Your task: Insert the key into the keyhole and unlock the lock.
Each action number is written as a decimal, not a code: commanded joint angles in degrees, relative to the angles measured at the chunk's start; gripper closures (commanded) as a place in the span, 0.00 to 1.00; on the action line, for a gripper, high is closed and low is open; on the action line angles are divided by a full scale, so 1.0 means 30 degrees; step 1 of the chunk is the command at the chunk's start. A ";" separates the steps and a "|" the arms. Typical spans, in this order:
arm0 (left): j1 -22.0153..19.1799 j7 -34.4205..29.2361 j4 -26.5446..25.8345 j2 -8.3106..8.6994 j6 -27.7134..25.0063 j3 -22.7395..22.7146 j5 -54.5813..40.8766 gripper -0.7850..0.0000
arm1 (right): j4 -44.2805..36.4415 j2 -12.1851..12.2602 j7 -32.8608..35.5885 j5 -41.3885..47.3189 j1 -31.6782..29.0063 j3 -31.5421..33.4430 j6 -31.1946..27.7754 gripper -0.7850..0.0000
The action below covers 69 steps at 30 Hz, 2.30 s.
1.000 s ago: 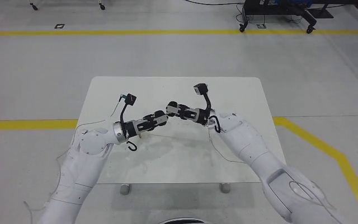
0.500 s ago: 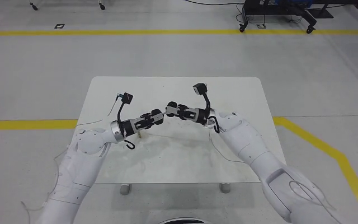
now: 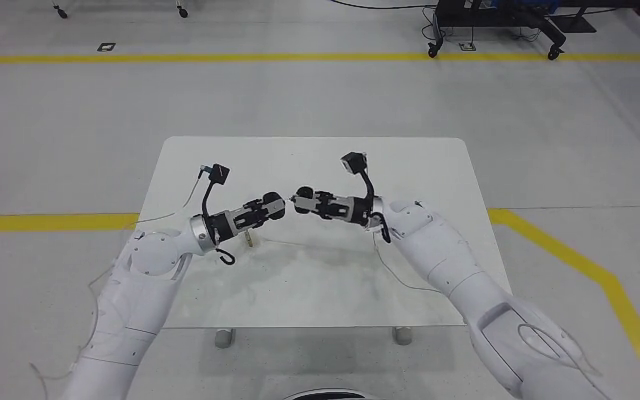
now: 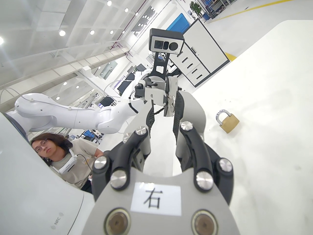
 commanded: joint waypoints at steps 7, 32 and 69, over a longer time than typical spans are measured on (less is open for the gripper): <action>-0.0056 -0.0232 0.0189 0.0087 -0.0332 0.0158 0.0225 1.00 | 0.0536 -0.0160 0.0000 0.0147 0.0414 -0.0659 0.0000 1.00; 0.4790 -0.2023 -0.8372 0.1486 0.8523 -0.2952 1.7644 0.00 | -0.0855 0.1607 -0.0358 -0.2100 -0.0790 0.4495 0.0000 1.00; 0.0821 -0.3030 -0.5183 0.0470 1.3149 0.2936 2.2070 1.00 | -0.0855 0.1607 -0.0358 -0.2100 -0.0790 0.4495 0.0000 1.00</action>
